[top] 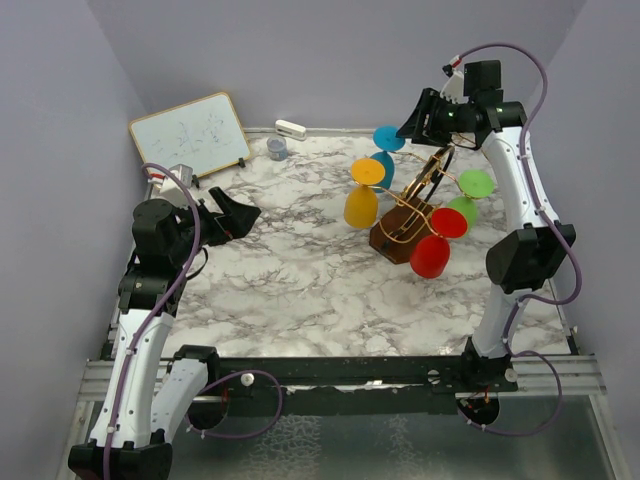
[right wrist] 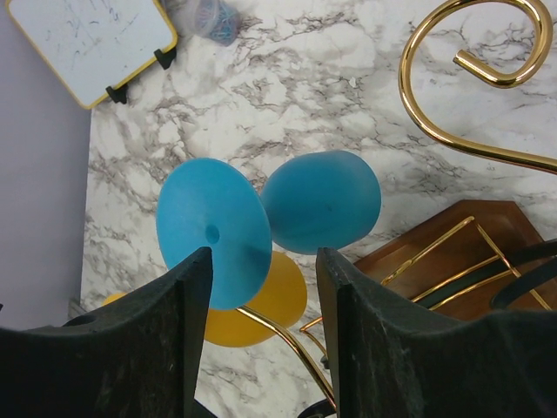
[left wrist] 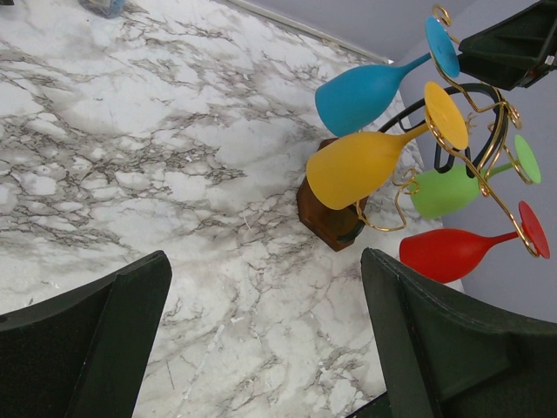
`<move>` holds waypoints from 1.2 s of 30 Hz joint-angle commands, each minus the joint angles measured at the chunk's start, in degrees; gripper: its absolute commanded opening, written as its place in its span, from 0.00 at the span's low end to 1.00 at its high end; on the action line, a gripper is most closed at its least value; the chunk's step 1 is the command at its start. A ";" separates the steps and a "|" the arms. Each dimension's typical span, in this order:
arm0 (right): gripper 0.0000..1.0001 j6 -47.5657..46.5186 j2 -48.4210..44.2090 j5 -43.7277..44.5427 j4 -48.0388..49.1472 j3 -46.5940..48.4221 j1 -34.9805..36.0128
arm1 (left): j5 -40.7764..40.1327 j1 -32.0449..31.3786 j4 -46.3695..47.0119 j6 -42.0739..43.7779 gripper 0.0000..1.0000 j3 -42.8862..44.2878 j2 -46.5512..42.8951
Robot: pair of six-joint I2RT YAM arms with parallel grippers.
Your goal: Take the wine glass off the wine glass rack
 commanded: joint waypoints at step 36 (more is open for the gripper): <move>0.13 0.76 1.59 -0.58 3.90 -1.37 1.69 | -1.17 -0.14 1.52 -0.99 0.93 -2.24 -1.46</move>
